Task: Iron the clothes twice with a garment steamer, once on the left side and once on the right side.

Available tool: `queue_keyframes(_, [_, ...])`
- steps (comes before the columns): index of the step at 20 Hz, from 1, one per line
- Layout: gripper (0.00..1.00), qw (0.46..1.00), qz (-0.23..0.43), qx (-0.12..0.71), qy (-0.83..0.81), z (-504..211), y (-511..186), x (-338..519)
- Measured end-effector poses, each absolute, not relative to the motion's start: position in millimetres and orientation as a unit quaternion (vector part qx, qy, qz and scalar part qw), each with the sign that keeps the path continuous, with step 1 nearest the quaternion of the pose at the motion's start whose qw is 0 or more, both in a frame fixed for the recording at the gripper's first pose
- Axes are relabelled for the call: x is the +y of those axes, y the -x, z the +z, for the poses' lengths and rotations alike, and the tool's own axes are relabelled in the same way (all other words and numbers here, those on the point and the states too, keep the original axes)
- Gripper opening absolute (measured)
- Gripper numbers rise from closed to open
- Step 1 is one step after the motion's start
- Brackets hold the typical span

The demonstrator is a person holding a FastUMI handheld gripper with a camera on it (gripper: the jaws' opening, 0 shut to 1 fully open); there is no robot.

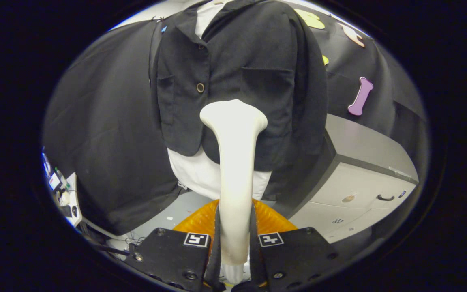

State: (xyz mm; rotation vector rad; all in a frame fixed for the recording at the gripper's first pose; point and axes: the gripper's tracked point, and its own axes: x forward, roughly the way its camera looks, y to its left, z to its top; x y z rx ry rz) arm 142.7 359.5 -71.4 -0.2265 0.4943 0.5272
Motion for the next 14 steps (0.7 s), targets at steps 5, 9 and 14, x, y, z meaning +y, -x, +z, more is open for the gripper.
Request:
queue_keyframes(5, [0.31,0.942,0.257,0.195,0.088,-13,-125,362])
queue_keyframes(9, [0.31,0.949,0.272,0.139,0.073,50,-110,380])
queue_keyframes(14, [0.31,0.949,0.298,0.074,0.068,115,-99,429])
